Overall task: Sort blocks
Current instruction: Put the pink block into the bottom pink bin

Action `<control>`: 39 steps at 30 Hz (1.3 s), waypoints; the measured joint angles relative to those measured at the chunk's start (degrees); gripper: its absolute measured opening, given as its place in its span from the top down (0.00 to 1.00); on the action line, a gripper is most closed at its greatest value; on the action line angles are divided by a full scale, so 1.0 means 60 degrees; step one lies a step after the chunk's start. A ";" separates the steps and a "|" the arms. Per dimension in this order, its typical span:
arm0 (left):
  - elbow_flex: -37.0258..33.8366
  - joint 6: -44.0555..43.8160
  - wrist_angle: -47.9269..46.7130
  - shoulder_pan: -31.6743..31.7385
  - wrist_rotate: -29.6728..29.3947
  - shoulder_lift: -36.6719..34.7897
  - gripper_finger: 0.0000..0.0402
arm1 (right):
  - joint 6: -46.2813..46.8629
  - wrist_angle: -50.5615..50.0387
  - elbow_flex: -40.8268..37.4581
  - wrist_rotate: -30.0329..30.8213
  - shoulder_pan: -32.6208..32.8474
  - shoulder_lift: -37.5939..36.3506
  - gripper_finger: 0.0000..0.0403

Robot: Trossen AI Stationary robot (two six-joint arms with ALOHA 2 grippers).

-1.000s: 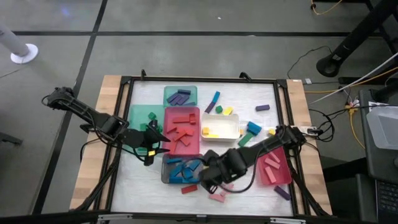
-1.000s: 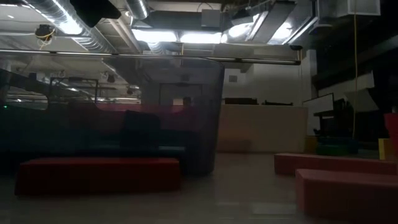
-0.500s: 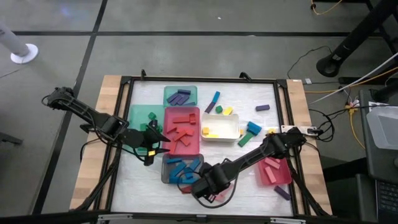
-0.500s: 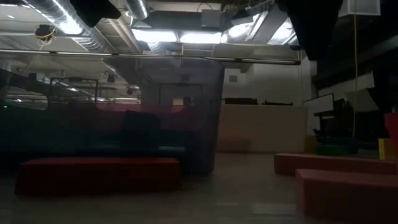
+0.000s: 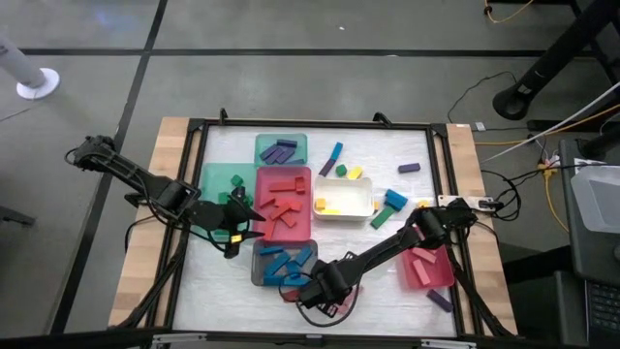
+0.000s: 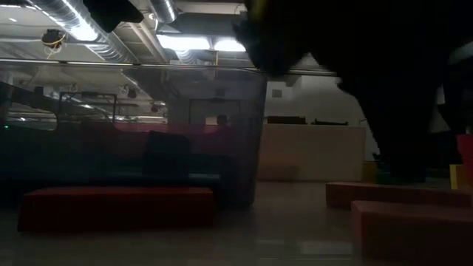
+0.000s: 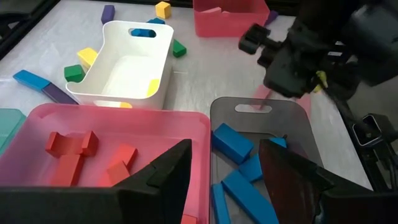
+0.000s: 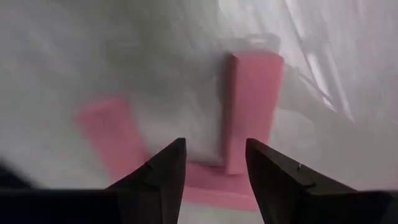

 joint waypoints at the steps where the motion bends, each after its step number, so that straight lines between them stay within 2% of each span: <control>1: 0.0000 0.0026 0.0000 0.0001 0.0000 0.0000 0.56 | -0.0003 -0.0083 -0.0177 -0.0003 0.0000 0.0000 0.59; 4: 0.0000 0.0041 -0.0002 0.0000 0.0000 0.0000 0.56 | 0.0037 -0.0317 -0.0540 -0.0011 0.0004 0.0000 0.59; 13: 0.0000 0.0056 -0.0004 0.0000 0.0000 0.0000 0.56 | -0.0336 -0.0385 -0.0568 0.0376 0.0007 -0.0004 0.59; 23: 0.0000 0.0056 0.0000 -0.0003 0.0000 0.0000 0.56 | -0.0975 0.0778 -0.1600 -0.0069 -0.0066 -0.0127 0.59; 26: 0.0000 0.0056 0.0000 -0.0003 0.0000 0.0000 0.56 | -0.1013 0.0715 -0.1610 -0.0073 -0.0069 -0.0165 0.64; 29: 0.0000 0.0060 0.0004 -0.0003 0.0000 0.0000 0.56 | -0.1044 0.0645 -0.1624 -0.0033 -0.0099 -0.0294 0.73; 31: 0.0000 0.0060 -0.0001 -0.0003 0.0000 0.0000 0.56 | -0.1044 0.0231 -0.1681 0.0029 -0.0109 -0.0386 0.77; 34: 0.0000 0.0087 -0.0001 0.0000 0.0000 0.0000 0.56 | -0.1049 -0.0230 -0.1686 0.0073 -0.0127 -0.0592 0.77; 39: 0.0000 0.0149 0.0005 0.0000 0.0000 0.0000 0.56 | -0.1256 -0.1983 -0.1667 0.0071 -0.0109 -0.1118 0.75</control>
